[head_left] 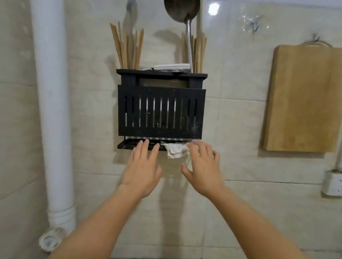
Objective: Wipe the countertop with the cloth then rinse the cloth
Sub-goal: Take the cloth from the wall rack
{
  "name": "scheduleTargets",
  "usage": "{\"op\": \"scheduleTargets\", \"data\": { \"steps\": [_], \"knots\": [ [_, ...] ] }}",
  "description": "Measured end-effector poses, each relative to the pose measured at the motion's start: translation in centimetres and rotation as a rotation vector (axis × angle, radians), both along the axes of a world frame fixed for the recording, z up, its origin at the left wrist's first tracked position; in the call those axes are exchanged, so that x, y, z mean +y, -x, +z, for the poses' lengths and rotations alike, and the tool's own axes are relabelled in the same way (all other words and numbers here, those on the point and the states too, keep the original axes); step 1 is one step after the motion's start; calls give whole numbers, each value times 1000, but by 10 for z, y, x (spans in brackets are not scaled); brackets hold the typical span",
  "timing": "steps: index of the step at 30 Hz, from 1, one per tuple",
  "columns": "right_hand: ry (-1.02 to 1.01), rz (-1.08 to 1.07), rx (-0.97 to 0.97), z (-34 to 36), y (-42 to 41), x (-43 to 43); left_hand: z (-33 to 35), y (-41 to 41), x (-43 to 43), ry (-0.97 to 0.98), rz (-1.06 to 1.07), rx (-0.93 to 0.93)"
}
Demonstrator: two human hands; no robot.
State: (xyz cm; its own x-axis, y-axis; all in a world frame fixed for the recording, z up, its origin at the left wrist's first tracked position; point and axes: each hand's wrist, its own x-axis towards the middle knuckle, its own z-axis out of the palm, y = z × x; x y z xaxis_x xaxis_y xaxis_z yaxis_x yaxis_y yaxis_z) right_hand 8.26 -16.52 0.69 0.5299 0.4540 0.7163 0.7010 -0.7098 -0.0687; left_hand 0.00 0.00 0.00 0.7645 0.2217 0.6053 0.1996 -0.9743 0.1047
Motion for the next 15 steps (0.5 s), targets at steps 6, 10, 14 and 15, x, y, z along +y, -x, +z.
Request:
{"op": "scheduleTargets", "data": {
  "steps": [6,10,14,15],
  "knots": [
    [98,-26,-156,-2,-26,23,-18,-24,22,-72,-42,-132],
    [22,-33,-258,0,-34,26,-18,-28,25,30,-75,-150],
    [51,23,-244,21,-33,24,-14,-26,22,106,-95,-138],
    [96,8,-222,25,-30,19,-12,-25,22,110,-97,-125]
  ]
}}
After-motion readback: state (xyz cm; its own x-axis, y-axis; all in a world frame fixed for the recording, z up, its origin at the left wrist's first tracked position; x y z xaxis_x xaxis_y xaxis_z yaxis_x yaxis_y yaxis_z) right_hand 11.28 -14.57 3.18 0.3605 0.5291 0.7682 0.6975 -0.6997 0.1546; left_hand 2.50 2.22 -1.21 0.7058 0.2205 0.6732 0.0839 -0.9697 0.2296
